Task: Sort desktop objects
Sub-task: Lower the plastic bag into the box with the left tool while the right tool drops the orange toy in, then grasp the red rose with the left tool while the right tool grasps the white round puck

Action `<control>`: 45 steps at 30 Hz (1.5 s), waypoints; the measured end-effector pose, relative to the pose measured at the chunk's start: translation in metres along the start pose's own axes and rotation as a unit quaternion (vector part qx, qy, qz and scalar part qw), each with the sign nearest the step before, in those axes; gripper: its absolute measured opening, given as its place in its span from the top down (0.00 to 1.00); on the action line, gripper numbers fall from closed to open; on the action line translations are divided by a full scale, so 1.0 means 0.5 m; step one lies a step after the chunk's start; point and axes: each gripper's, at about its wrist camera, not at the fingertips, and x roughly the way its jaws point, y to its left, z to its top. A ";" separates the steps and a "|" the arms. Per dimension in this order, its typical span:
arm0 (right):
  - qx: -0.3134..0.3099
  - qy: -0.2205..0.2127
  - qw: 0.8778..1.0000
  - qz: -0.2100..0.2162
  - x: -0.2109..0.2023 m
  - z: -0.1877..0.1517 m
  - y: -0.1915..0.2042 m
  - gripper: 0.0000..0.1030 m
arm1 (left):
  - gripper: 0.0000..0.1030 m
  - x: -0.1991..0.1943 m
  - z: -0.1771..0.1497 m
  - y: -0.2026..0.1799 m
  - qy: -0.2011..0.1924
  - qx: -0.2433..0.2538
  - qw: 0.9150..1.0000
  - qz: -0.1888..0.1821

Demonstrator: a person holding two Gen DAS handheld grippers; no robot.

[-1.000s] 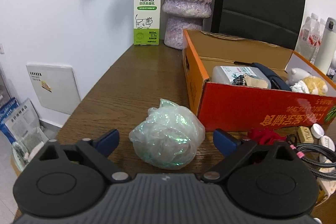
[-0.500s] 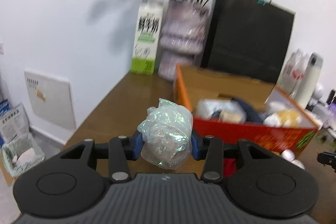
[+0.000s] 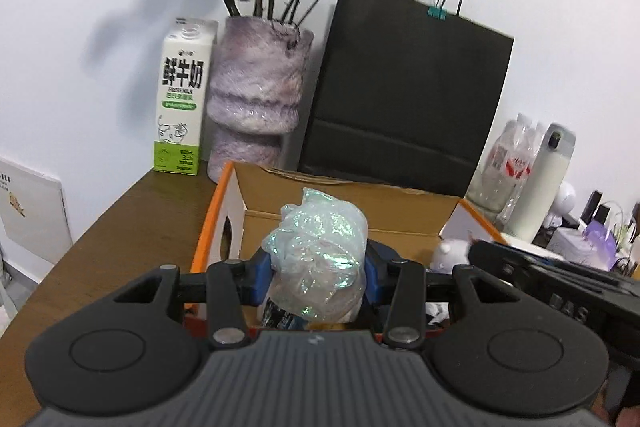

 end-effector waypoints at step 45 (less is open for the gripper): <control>-0.025 0.102 0.990 -0.089 -0.120 -0.120 -0.077 0.00 | 0.00 -0.137 -0.078 0.070 0.040 0.019 0.997 0.058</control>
